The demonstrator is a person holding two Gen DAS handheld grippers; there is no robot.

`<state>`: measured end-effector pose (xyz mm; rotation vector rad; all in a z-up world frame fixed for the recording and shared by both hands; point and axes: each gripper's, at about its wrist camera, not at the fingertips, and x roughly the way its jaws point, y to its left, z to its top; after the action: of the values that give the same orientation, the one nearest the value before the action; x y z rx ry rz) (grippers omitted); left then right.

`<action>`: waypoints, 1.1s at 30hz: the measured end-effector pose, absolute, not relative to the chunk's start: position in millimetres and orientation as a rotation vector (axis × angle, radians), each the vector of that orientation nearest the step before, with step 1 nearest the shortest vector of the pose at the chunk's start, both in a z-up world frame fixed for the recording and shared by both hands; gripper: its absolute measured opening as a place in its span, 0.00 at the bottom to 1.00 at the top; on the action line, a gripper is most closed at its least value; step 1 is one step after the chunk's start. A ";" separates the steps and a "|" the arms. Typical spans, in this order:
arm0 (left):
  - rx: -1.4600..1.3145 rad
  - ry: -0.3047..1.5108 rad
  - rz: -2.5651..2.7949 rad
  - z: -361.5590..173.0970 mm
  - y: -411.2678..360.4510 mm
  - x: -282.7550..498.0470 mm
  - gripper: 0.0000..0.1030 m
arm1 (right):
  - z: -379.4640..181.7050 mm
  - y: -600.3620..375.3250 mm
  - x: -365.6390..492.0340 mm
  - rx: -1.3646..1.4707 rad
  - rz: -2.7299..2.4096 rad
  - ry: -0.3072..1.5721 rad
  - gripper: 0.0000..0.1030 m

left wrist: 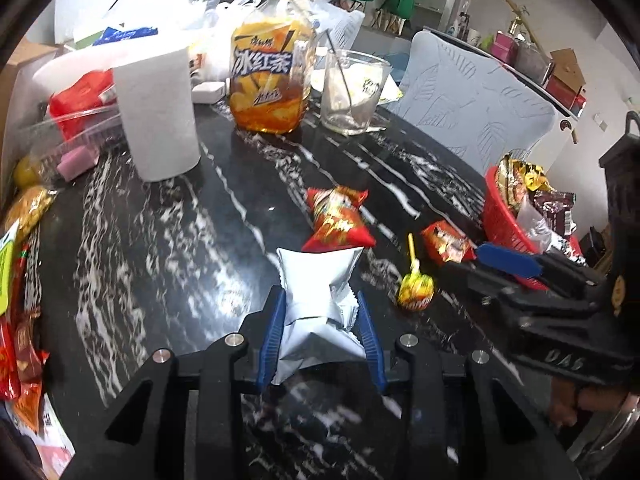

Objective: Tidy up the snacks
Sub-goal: 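Grasp the silver foil wrapper with the left tool while the right tool approaches the red cartoon pack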

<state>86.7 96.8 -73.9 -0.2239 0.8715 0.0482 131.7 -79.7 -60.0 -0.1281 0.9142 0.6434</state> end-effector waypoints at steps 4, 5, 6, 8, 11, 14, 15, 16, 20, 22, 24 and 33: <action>-0.225 0.864 0.041 -72.0 98.5 90.8 0.34 | -61.5 -72.2 137.0 -0.144 0.624 0.899 0.57; -0.228 0.864 0.041 -72.1 99.7 91.1 0.34 | -62.1 -70.0 138.7 -0.149 0.616 0.894 0.53; -0.231 0.864 0.042 -72.8 100.9 90.8 0.34 | -63.2 -67.8 140.6 -0.159 0.605 0.893 0.51; -0.241 0.869 0.048 -75.0 105.3 91.8 0.34 | -66.1 -63.4 144.7 -0.183 0.579 0.898 0.46; -0.256 0.878 0.057 -78.2 109.9 91.9 0.34 | -68.4 -58.3 147.1 -0.223 0.551 0.883 0.37; -0.270 0.888 0.058 -81.5 112.4 92.1 0.34 | -72.1 -51.8 145.7 -0.282 0.550 0.869 0.23; -0.272 0.890 0.057 -82.2 112.4 92.0 0.34 | -73.4 -49.3 143.4 -0.306 0.553 0.856 0.17; -0.274 0.892 0.056 -82.7 112.4 91.8 0.34 | -73.9 -47.5 141.3 -0.323 0.555 0.846 0.01; -0.275 0.894 0.053 -82.7 110.9 91.1 0.34 | -81.8 -48.5 139.6 -0.320 0.564 0.875 0.01; -0.276 0.893 0.048 -82.0 109.3 90.1 0.34 | -85.3 -51.6 140.0 -0.299 0.576 0.903 0.01; -0.273 0.891 0.043 -80.8 106.9 88.5 0.34 | -87.1 -56.3 139.1 -0.272 0.592 0.929 0.01; -0.285 0.891 0.028 -76.3 98.7 77.2 0.35 | -75.1 -68.6 118.5 -0.213 0.649 0.937 0.01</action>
<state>77.1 98.7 -76.3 -0.2851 0.8914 0.0279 118.5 -68.6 -75.1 -0.2134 0.9372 0.6488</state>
